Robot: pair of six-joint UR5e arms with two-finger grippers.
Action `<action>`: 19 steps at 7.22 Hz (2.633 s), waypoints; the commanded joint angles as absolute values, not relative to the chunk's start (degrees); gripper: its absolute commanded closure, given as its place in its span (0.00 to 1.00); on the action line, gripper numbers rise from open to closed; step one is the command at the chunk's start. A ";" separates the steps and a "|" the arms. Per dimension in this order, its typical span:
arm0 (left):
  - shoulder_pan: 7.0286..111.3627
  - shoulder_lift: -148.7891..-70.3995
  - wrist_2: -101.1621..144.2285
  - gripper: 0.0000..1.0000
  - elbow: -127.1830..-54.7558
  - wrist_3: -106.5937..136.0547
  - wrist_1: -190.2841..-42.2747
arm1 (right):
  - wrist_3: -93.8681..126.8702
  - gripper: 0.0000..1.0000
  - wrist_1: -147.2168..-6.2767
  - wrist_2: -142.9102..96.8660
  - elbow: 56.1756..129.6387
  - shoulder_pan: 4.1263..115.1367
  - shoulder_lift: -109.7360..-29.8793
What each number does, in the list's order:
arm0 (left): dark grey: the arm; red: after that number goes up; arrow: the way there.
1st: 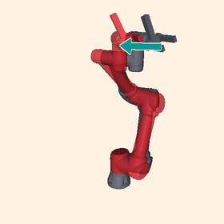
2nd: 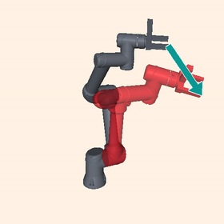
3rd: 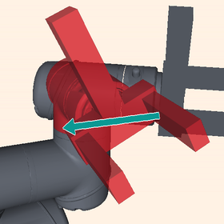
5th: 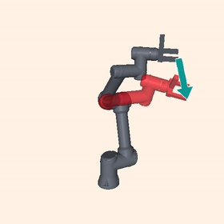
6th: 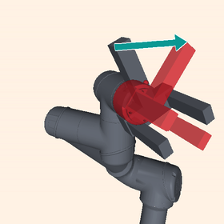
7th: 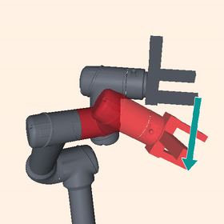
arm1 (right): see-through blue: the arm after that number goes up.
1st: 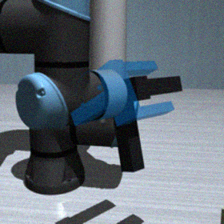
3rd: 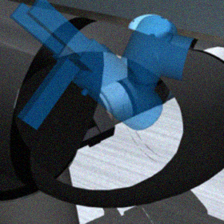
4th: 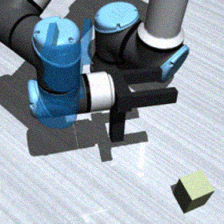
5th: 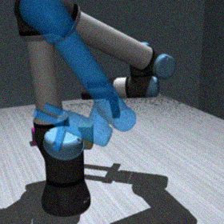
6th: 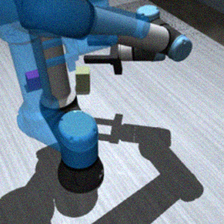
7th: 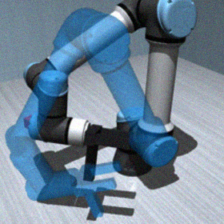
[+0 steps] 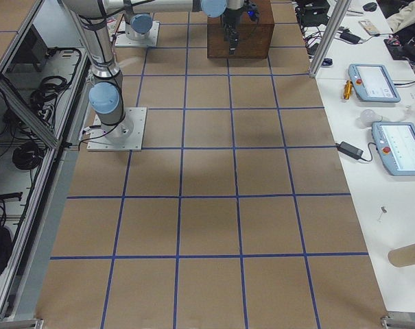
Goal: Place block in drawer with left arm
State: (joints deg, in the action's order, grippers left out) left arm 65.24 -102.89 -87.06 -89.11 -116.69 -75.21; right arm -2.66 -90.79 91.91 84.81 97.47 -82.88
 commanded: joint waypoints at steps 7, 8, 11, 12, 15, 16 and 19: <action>66.36 -109.77 -82.53 1.00 -93.69 -112.06 -68.38 | -2.72 0.00 -90.79 91.93 84.81 97.47 -82.88; 66.27 -109.78 -82.44 0.01 -93.60 -111.19 -68.55 | -2.72 0.00 -90.79 91.93 84.81 97.47 -82.88; 66.97 -104.44 -82.44 0.00 -91.59 -110.74 -73.26 | -2.72 0.00 -90.79 91.93 84.81 97.47 -82.88; 67.06 -101.63 -81.92 0.00 -89.67 -109.70 -78.61 | -2.72 0.00 -90.79 91.93 84.81 97.47 -82.88; 67.23 -91.17 -82.00 0.00 -89.11 -95.42 -90.25 | -2.64 0.00 -90.79 91.93 84.81 97.47 -82.88; 70.63 -89.92 -82.44 0.00 -90.60 -86.75 -90.79 | -2.64 0.00 -90.79 91.93 84.81 97.47 -82.88; 82.76 -90.26 -87.77 0.00 -90.53 -45.93 -86.85 | -2.72 0.00 -90.79 91.93 84.81 97.47 -82.88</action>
